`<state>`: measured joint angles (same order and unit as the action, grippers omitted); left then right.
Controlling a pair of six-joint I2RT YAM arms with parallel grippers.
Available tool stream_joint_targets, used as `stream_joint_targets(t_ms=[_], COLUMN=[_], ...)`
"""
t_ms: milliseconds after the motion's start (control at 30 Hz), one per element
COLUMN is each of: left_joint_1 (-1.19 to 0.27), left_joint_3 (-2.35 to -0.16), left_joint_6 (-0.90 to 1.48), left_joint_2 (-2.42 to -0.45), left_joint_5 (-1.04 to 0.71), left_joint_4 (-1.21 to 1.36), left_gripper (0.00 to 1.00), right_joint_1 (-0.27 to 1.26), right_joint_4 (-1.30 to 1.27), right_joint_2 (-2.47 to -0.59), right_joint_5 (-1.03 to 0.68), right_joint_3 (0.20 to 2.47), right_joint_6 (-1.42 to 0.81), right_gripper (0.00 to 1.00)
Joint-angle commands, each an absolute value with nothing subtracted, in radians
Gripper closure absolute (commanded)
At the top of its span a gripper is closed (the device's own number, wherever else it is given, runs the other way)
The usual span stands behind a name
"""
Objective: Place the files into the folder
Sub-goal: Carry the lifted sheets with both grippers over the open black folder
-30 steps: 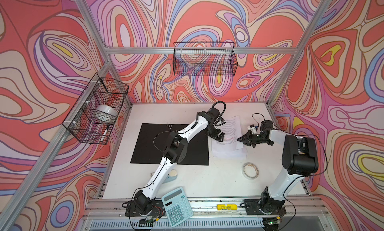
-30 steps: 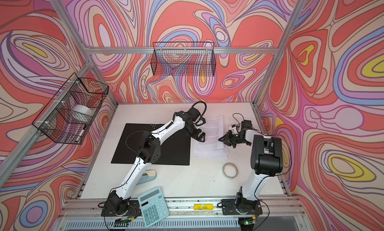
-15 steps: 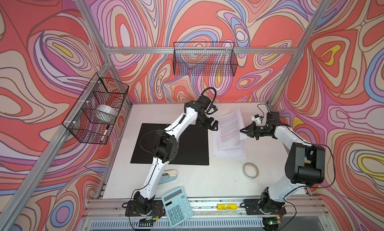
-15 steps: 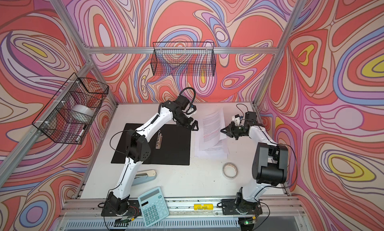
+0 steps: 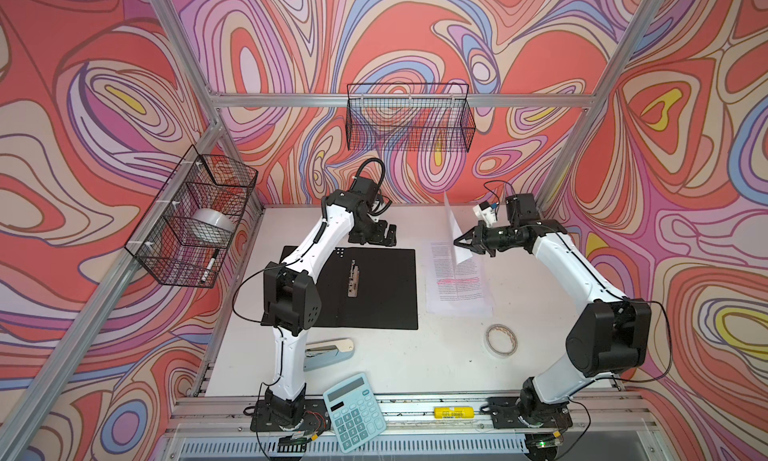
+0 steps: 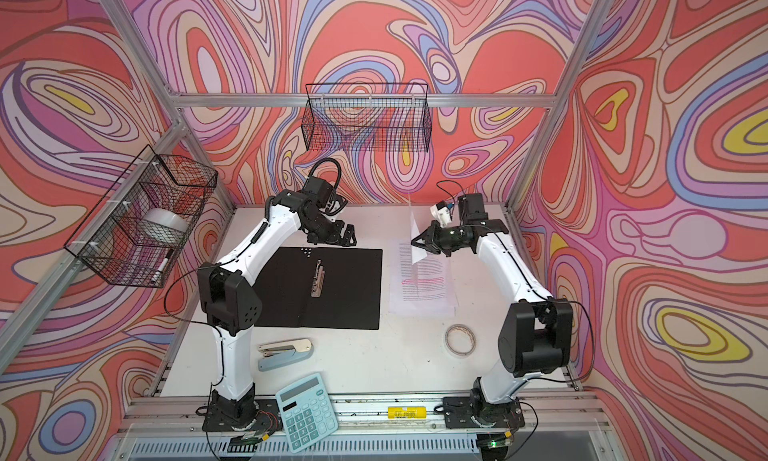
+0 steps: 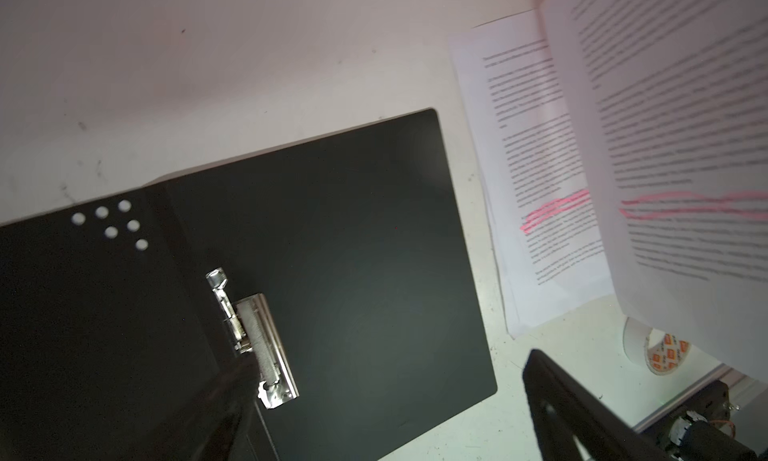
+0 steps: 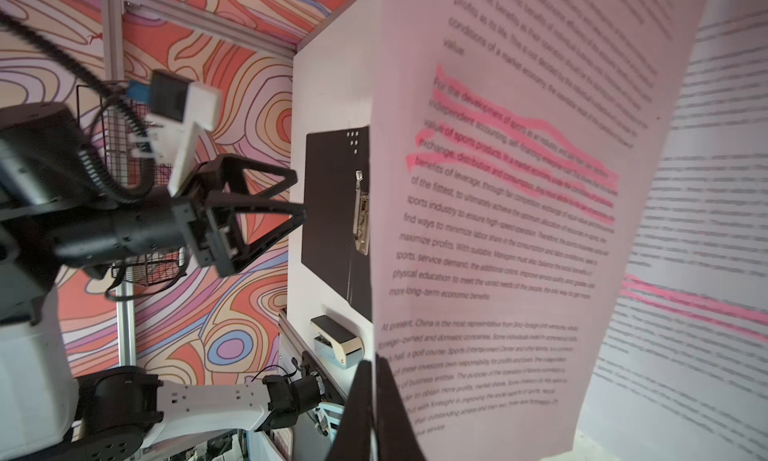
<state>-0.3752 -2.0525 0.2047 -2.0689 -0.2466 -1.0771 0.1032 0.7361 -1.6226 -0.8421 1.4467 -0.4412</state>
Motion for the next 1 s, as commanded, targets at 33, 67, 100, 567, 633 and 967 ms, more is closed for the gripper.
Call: stream_joint_targets(t_ms=[33,67,100,567,633,967], left_joint_1=[-0.336,-0.331,-0.327,-0.238,-0.234,-0.225], left_joint_3=[-2.015,-2.01,-2.009,-1.987,-1.976,-1.891], left_joint_6=[0.27,0.277,0.279,0.327,0.335,0.389], left_joint_2=[-2.033,-2.029,-2.025,-1.997,-1.996,-1.993], left_joint_5=[-0.213,-0.205,-0.201,-0.189,-0.179,-0.196], left_joint_4=[-1.088,-1.085,-1.083,-1.091,-1.092,-1.071], left_gripper=[0.0,0.0,0.0,0.0,0.0,0.0], right_joint_1=[0.178,0.196,0.211,0.283,0.284,0.314], right_joint_4=[0.727,0.714,0.707,0.3,0.207,0.009], right_joint_2=[-1.591,-1.588,-1.588,-1.498,-1.491,-1.5], right_joint_5=[-0.818,-0.818,-0.817,-0.813,-0.791,-0.65], right_joint_3=[1.494,1.498,1.504,1.229,1.154,0.89], right_joint_6=[-0.517,-0.532,-0.541,-0.809,-0.871,-1.035], right_gripper=[1.0,1.0,1.0,1.0,1.0,1.0])
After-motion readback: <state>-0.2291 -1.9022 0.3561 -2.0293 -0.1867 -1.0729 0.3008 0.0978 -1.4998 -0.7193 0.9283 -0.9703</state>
